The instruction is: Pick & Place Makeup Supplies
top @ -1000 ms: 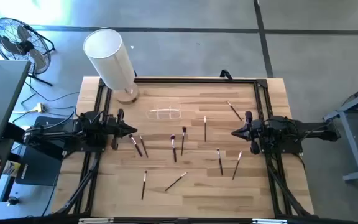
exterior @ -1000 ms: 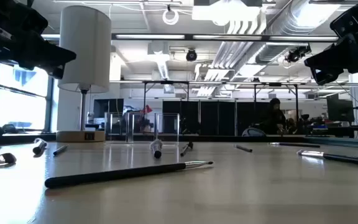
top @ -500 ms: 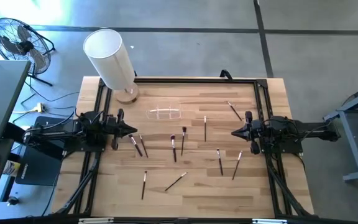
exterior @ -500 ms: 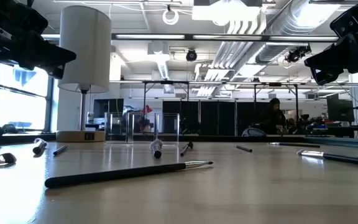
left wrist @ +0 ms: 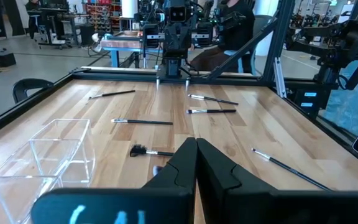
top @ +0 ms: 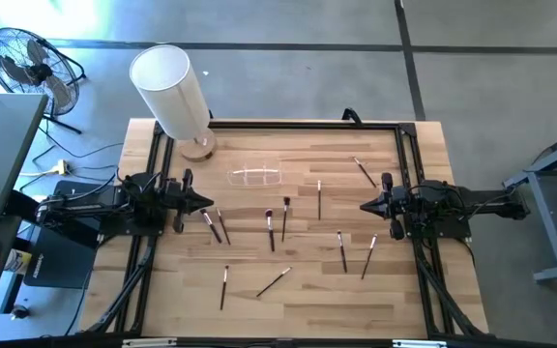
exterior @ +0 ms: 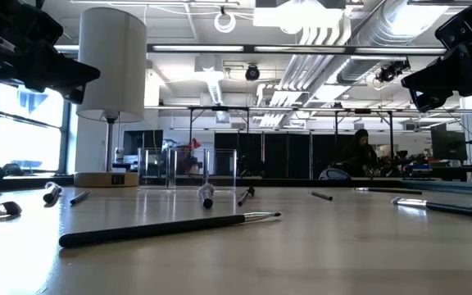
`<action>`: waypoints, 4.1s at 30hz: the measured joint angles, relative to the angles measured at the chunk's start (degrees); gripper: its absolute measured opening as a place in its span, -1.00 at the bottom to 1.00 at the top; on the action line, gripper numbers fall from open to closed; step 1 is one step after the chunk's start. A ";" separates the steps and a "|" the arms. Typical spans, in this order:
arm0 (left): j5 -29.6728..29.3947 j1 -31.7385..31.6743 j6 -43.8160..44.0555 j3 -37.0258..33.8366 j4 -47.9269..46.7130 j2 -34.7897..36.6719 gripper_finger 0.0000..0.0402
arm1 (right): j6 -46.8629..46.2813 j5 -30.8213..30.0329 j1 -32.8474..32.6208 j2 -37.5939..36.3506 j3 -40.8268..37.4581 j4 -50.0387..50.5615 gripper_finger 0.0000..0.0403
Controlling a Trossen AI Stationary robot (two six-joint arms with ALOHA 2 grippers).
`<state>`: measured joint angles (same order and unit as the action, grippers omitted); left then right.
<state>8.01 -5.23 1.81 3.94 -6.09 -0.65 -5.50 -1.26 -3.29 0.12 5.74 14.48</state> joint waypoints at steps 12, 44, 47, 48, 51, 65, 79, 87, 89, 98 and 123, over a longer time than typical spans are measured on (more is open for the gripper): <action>-0.02 -0.02 -0.01 -0.01 0.00 0.01 -1.00 | -0.01 -0.01 0.00 -0.01 0.00 0.01 -1.00; -0.33 0.00 5.40 -0.04 0.32 0.00 -1.00 | -0.02 0.00 0.02 -0.01 0.00 0.02 -1.00; 0.34 0.00 8.88 -0.04 0.39 0.01 -1.00 | -0.02 -0.02 0.02 -0.02 0.00 0.02 -1.00; 0.27 0.00 9.18 -0.04 0.39 -0.01 -1.00 | 0.00 0.00 0.02 -0.01 0.00 0.01 -1.00; -2.15 0.00 9.02 -0.08 0.76 -0.29 -1.00 | -0.02 -0.01 0.00 -0.02 0.00 0.00 -1.00; -26.11 12.93 6.11 22.22 14.29 -42.39 -1.00 | -0.02 -0.03 0.00 -0.01 0.00 -0.11 -1.00; -45.97 20.67 37.46 57.24 -11.67 -77.20 -1.00 | -0.01 -0.02 0.01 0.29 0.00 -0.11 -1.00; -43.82 19.58 61.46 73.04 -25.55 -89.83 -1.00 | -0.01 -0.01 0.02 0.29 0.00 -0.11 -1.00; -41.15 19.26 69.86 76.95 -35.28 -92.22 -1.00 | 0.00 0.00 0.02 0.29 0.00 -0.11 -1.00; -26.01 14.08 85.53 82.14 -46.49 -101.23 -1.00 | 0.00 -0.02 0.02 0.29 0.00 -0.04 -1.00; -16.33 4.72 88.15 82.06 -43.39 -114.34 -0.47 | 0.00 0.00 0.01 0.29 0.00 -0.09 -1.00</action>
<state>-8.31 -0.52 89.96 86.00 -49.48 -114.99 -5.50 -1.26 -3.27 0.40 5.74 14.39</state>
